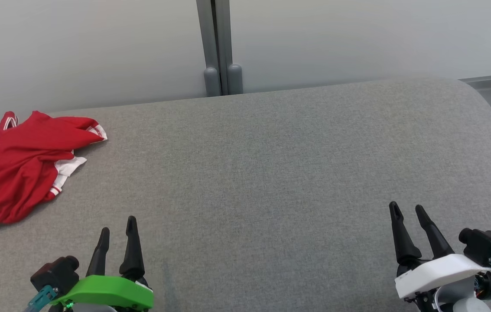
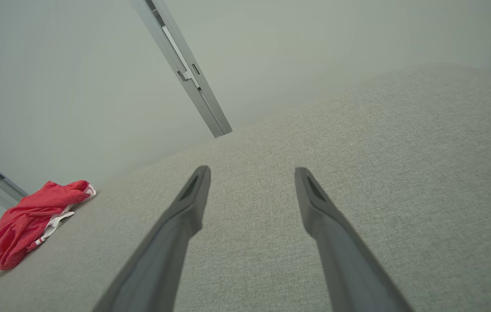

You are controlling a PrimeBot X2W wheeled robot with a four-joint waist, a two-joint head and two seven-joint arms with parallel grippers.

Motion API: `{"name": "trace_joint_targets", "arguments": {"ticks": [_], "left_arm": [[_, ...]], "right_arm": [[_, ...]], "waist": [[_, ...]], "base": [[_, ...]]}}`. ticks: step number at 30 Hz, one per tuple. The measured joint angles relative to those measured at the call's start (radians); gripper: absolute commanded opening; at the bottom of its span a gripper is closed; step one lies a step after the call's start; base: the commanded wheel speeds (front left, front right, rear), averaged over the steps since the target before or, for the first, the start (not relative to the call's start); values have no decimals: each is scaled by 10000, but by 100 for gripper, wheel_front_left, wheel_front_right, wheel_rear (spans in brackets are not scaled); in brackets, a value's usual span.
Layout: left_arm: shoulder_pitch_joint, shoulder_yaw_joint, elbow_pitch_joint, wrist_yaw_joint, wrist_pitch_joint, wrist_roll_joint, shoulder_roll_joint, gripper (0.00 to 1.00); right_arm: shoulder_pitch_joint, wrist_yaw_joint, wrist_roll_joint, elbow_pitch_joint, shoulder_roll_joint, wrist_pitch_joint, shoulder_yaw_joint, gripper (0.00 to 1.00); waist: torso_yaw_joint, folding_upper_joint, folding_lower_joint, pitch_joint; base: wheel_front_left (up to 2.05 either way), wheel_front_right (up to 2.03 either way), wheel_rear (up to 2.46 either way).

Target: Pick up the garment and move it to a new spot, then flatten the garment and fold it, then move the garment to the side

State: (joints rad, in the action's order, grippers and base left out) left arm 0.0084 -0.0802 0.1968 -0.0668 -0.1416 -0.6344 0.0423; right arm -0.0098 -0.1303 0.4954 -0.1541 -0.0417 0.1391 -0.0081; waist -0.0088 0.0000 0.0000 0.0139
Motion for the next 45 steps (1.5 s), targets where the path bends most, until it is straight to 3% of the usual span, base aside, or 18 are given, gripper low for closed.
{"name": "trace_joint_targets", "arguments": {"ticks": [45], "left_arm": [[182,-495,654,102,-974,2869,33,100]], "right_arm": [[128,-2,-4071,-105,-46,995,173,100]], "waist": [[-1,0,0,135]], "base": [[0,0,0]]}}
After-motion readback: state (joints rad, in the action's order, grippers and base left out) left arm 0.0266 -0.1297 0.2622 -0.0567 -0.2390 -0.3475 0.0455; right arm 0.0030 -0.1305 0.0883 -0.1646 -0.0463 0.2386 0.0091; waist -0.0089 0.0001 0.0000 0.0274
